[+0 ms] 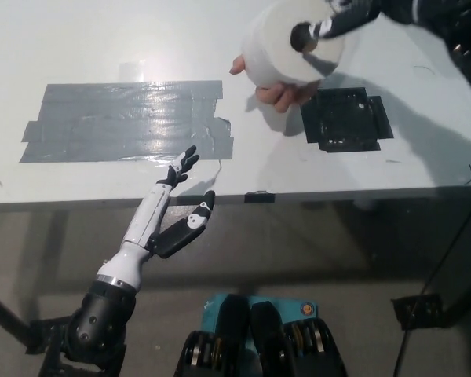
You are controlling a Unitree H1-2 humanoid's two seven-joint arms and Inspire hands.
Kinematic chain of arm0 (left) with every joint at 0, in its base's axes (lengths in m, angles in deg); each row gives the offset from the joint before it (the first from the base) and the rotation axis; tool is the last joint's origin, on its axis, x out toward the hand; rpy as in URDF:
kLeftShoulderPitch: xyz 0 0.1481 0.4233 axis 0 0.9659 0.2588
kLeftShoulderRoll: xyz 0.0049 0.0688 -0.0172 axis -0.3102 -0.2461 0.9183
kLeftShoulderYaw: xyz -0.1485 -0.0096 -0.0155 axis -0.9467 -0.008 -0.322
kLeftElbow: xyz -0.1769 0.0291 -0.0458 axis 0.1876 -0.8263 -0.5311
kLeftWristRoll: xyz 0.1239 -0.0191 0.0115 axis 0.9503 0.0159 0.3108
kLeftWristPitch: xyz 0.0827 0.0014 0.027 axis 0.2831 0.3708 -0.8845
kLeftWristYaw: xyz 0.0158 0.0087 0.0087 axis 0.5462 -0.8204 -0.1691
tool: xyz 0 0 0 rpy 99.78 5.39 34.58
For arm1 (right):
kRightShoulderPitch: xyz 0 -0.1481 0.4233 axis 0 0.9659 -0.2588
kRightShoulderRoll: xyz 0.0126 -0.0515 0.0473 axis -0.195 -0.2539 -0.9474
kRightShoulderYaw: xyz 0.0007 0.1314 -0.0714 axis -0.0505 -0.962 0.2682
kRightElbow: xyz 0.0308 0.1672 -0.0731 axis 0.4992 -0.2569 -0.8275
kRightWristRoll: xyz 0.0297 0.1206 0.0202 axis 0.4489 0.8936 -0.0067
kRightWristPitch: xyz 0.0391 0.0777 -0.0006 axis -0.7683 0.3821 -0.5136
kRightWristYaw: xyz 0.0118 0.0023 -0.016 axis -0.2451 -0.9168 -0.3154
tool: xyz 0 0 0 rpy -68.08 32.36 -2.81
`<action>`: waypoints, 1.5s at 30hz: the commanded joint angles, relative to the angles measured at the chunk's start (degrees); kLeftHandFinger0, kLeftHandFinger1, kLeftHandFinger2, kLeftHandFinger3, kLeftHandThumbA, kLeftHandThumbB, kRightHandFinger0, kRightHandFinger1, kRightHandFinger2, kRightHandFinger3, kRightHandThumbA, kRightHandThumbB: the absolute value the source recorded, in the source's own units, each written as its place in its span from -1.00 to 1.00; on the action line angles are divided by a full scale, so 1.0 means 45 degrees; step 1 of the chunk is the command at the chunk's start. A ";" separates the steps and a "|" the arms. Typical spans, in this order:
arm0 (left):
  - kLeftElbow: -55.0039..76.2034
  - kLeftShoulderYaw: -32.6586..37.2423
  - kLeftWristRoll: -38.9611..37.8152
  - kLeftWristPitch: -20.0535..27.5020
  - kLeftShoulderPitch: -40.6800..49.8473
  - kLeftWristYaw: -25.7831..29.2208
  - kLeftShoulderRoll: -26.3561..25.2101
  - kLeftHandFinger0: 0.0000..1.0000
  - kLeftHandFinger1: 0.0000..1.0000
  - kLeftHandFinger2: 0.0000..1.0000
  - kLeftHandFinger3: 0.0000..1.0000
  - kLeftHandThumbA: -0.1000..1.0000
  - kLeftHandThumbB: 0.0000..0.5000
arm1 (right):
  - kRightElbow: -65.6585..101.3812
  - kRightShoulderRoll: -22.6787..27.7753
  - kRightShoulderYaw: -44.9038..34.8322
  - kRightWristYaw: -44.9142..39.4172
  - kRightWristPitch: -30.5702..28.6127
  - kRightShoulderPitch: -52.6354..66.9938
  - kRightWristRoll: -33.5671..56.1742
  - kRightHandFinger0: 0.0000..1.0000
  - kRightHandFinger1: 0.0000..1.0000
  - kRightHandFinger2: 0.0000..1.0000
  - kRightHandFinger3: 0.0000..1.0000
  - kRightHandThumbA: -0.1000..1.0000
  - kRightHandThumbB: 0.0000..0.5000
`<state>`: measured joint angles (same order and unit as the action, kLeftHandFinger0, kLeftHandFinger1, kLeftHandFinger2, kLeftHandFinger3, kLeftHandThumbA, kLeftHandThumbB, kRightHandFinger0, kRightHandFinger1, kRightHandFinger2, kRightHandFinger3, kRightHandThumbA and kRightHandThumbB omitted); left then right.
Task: A toilet paper roll is kept on the black spot on the desk infront of the robot and the robot inserts its right thumb into the hole in the centre to grab the roll. Then it passes the roll to a person.
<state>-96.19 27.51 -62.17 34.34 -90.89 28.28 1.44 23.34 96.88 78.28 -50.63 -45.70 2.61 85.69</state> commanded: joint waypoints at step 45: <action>0.0309 -0.0530 -0.0570 0.0645 0.1588 0.0097 0.0069 1.00 1.00 1.00 1.00 0.87 -0.75 | 0.9544 -0.3881 -0.6687 0.3003 -0.4888 1.4239 0.0432 1.00 1.00 1.00 1.00 1.00 0.21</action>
<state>-97.51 25.85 -63.17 34.40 -84.66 27.99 1.91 72.03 81.51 47.42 -39.79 -54.89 66.31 88.04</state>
